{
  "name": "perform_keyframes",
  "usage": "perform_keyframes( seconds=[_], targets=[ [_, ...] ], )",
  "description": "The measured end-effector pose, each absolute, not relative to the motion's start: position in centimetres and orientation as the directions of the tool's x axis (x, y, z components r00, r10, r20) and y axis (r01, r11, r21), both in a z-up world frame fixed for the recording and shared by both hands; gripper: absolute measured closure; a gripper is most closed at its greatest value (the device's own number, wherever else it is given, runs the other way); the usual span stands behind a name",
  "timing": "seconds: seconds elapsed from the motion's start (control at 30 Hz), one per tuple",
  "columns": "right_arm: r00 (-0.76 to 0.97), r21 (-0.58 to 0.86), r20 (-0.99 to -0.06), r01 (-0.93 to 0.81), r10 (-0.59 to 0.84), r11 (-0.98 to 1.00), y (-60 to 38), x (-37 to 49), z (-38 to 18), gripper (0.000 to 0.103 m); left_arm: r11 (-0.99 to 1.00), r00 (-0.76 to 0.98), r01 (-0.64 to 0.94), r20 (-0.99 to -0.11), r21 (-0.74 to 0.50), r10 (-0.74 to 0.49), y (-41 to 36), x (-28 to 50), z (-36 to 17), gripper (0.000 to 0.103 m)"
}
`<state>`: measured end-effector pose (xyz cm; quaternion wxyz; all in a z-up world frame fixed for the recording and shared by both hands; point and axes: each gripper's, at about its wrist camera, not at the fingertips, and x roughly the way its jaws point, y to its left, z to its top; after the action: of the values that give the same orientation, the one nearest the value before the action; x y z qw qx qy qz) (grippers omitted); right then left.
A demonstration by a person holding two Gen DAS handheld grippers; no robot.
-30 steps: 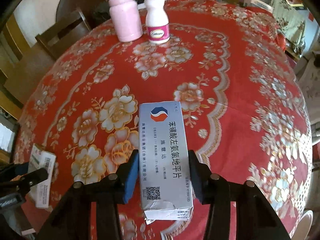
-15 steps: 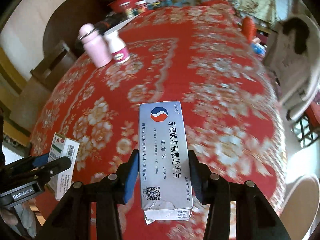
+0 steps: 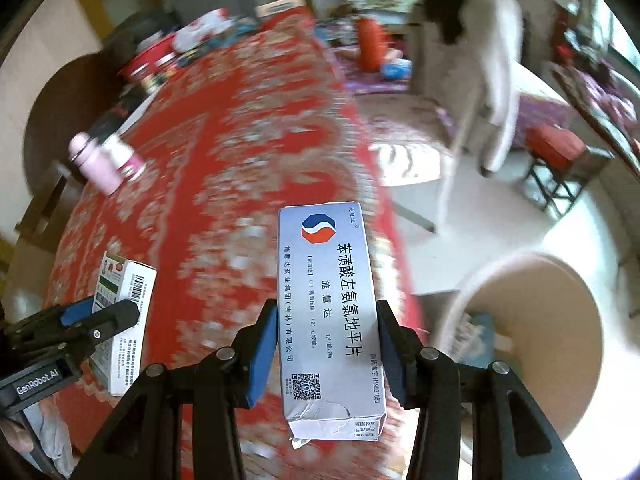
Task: Collect trash
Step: 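Carry both medicine boxes over the white bucket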
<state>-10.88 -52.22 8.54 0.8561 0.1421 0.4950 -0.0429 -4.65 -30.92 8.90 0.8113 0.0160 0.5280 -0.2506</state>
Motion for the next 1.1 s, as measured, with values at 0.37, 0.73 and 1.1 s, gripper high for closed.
perform_keyframes(
  seconds=[0.37, 0.73, 1.1],
  targets=[
    [0.47, 0.187, -0.882, 0.418, -0.036, 0.889, -61.5, -17.3, 7.1, 0.057, 0.762, 0.224, 0.596, -0.86, -0.252, -0.459, -42.8, -7.5, 8.6, 0.052],
    [0.433, 0.184, -0.899, 0.506, -0.064, 0.843, -66.6, -20.0, 5.4, 0.057, 0.689, 0.138, 0.664, -0.858, -0.291, -0.495, -50.1, -9.2, 7.6, 0.052],
    [0.409, 0.186, -0.911, 0.53, -0.058, 0.827, -68.3, -20.3, 3.9, 0.057, 0.685, 0.106, 0.662, -0.867, -0.304, -0.487, -52.5, -8.8, 6.4, 0.052]
  ],
)
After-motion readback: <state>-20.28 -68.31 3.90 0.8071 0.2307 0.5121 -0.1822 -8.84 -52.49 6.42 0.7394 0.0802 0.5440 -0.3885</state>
